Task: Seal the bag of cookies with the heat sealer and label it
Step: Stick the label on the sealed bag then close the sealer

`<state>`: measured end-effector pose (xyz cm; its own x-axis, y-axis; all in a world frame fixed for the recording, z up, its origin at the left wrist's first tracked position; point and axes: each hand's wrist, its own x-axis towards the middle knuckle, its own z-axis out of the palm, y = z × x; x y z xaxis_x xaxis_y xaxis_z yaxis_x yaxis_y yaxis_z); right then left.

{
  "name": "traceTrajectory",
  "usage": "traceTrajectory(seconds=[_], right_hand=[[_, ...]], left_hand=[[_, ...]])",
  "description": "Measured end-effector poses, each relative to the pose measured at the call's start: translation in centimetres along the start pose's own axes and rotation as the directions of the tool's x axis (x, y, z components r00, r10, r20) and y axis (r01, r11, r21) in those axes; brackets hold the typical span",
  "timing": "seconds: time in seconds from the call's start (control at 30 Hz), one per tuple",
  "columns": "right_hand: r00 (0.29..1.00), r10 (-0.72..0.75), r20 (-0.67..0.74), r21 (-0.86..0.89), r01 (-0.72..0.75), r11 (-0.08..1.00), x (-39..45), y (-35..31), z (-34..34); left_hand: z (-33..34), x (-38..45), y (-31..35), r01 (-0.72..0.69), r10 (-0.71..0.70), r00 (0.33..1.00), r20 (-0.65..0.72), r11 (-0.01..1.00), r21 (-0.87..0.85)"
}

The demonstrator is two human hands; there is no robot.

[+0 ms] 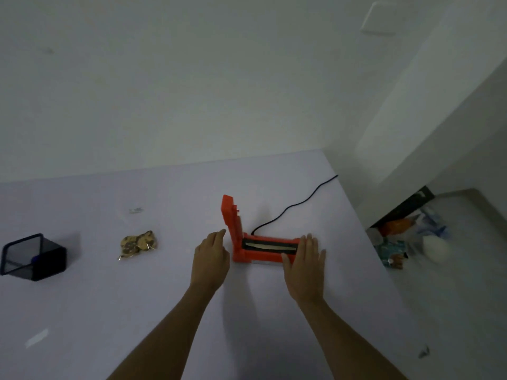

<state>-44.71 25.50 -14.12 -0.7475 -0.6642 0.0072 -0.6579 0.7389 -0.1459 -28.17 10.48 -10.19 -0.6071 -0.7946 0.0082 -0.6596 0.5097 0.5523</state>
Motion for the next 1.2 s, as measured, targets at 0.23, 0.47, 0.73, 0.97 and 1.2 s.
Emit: traceTrajectory(seconds=[0.23,0.47,0.73,0.97,1.2], right_hand=[[0.999,0.021,0.033,0.073,-0.024,0.997,-0.5,1.1,2.0],[1.000,0.006,0.026,0.124,-0.010,0.992,-0.4,1.2,2.3],[0.998,-0.038,0.043,0.210,0.029,0.977,-0.4,1.8,2.4],[0.996,-0.056,0.070,0.254,0.036,0.966,-0.3,2.7,2.5],[0.994,-0.048,0.096,0.300,0.017,0.954,0.1,2.6,2.7]], left_hand=[[1.0,0.8,0.8,0.007,-0.009,0.996,0.089,1.000,0.015],[1.2,0.8,1.7,0.033,-0.033,0.997,0.068,0.999,0.000],[3.4,0.7,1.7,-0.019,0.030,0.987,0.160,0.997,-0.070],[5.4,0.5,2.4,-0.131,0.080,0.957,0.279,0.977,0.169],[6.1,0.4,2.3,-0.107,0.066,0.970,0.234,0.980,0.168]])
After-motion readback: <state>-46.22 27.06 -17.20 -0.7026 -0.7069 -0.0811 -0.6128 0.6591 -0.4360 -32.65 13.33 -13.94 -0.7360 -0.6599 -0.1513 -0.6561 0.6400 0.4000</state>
